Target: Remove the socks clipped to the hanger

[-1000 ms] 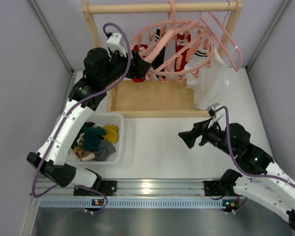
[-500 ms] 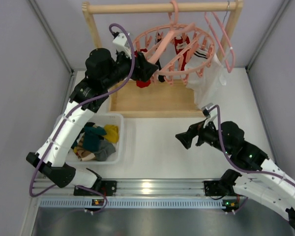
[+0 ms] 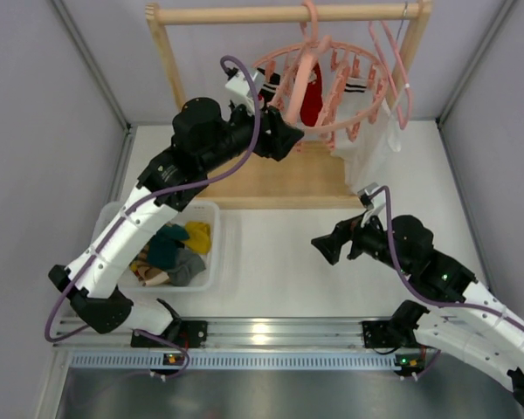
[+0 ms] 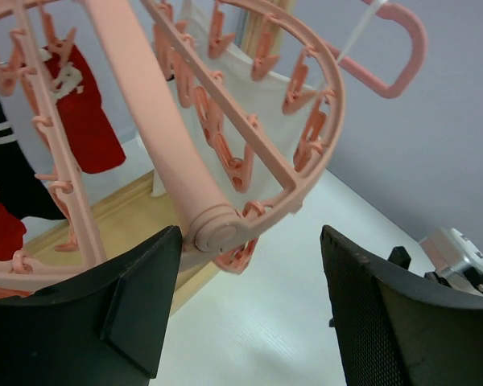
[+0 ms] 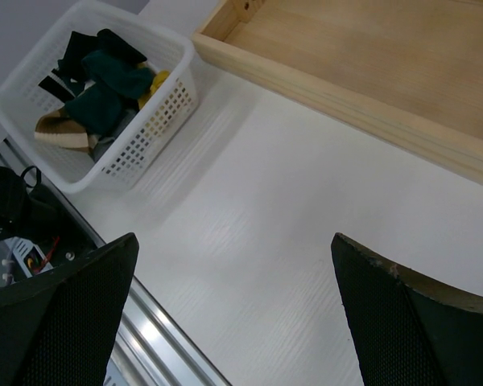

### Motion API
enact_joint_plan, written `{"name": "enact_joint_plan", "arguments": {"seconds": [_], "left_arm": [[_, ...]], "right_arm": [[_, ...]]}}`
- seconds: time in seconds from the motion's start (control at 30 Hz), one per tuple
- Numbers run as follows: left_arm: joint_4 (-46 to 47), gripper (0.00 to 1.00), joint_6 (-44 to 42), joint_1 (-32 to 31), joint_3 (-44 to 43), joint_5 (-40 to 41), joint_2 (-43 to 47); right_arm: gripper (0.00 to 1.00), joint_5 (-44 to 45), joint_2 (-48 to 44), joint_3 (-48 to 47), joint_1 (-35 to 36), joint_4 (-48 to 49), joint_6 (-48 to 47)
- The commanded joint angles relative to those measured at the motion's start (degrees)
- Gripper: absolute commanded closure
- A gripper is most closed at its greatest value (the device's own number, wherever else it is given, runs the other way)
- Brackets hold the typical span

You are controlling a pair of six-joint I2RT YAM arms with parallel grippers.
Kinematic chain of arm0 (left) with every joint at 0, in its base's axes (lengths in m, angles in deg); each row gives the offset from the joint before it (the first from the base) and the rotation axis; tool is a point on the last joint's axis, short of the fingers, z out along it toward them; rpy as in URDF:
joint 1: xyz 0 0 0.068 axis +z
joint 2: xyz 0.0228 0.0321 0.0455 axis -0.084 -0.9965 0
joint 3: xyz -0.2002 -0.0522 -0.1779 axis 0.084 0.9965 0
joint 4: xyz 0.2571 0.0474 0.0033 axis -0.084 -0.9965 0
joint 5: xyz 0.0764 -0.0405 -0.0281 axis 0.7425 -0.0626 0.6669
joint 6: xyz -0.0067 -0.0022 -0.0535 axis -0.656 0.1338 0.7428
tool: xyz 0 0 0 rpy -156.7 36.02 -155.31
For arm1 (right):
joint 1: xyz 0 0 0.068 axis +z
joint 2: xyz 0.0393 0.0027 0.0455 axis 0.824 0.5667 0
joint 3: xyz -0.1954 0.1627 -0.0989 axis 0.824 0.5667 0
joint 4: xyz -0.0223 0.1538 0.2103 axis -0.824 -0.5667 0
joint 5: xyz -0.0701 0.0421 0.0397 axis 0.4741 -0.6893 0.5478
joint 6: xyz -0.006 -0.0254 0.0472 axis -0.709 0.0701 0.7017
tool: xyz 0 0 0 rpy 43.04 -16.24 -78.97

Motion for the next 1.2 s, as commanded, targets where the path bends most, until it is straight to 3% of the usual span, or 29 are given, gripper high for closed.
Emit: {"name": "enact_joint_plan", "arguments": {"seconds": [0.0,0.37,0.83,1.17], "left_arm": [[2.2,0.26,-0.51,-3.84,-1.84,5.47,-0.15],[2.11,0.18,-0.25,-11.32,-5.97,15.85,-5.42],[1.94,0.06,-2.18,-18.0,-14.31,18.4,-12.02],[1.76,0.02,-5.6,-19.14,-8.53,29.55,-2.01]], "right_arm": [[0.0,2.48,-1.01,-1.11,-0.6,1.51,1.13],[0.01,6.0,-3.12,-2.6,-0.6,-2.19,1.39],[0.01,8.91,-4.0,-3.3,-0.6,-5.09,1.39],[0.01,9.44,-3.65,-4.1,-0.69,-6.5,1.13]]}}
